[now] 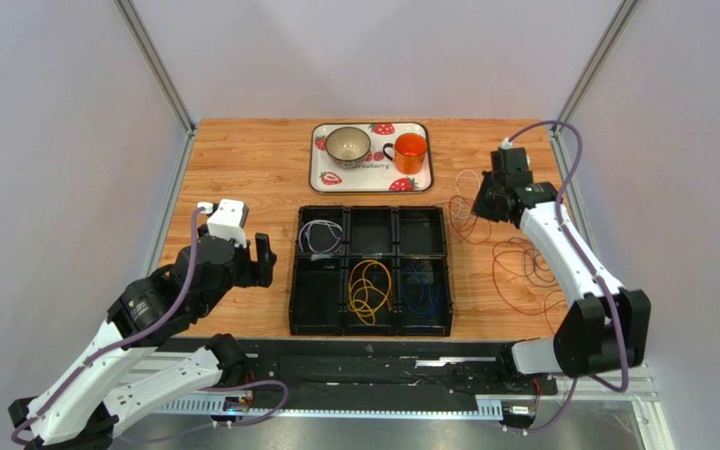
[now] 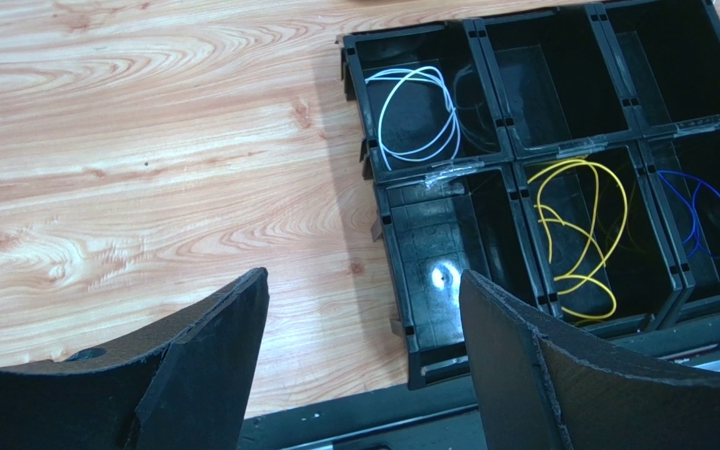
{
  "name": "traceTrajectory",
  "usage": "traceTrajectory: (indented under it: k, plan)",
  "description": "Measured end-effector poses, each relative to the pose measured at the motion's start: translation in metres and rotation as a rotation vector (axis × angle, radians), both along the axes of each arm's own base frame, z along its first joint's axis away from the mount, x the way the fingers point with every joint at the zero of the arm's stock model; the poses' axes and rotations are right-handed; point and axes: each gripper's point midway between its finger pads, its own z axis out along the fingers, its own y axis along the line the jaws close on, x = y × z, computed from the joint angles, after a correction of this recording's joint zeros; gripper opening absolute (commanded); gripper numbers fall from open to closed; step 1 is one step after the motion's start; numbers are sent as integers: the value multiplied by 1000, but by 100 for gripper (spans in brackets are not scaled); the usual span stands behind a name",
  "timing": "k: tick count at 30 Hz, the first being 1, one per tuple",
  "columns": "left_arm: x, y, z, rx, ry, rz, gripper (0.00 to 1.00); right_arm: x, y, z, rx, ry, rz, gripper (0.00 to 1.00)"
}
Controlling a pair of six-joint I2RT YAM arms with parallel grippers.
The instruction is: Untangle the cables
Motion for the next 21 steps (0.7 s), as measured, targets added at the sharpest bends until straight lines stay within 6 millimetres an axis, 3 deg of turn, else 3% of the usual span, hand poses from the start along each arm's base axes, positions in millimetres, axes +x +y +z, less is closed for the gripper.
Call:
traceTrajectory:
  k: [1, 5, 10, 15, 21]
  plan:
    - [0, 0, 0, 0, 0, 0, 82, 2, 1, 21, 14, -59, 3, 0]
    - [0, 1, 0, 0, 0, 4, 82, -1, 10, 71, 63, -194, 34, 0]
    - [0, 1, 0, 0, 0, 4, 82, -10, 38, 121, 164, -328, 143, 0]
    - [0, 1, 0, 0, 0, 4, 82, -14, 74, 142, 271, -372, 274, 0]
    - [0, 1, 0, 0, 0, 4, 82, -17, 111, 148, 382, -369, 394, 0]
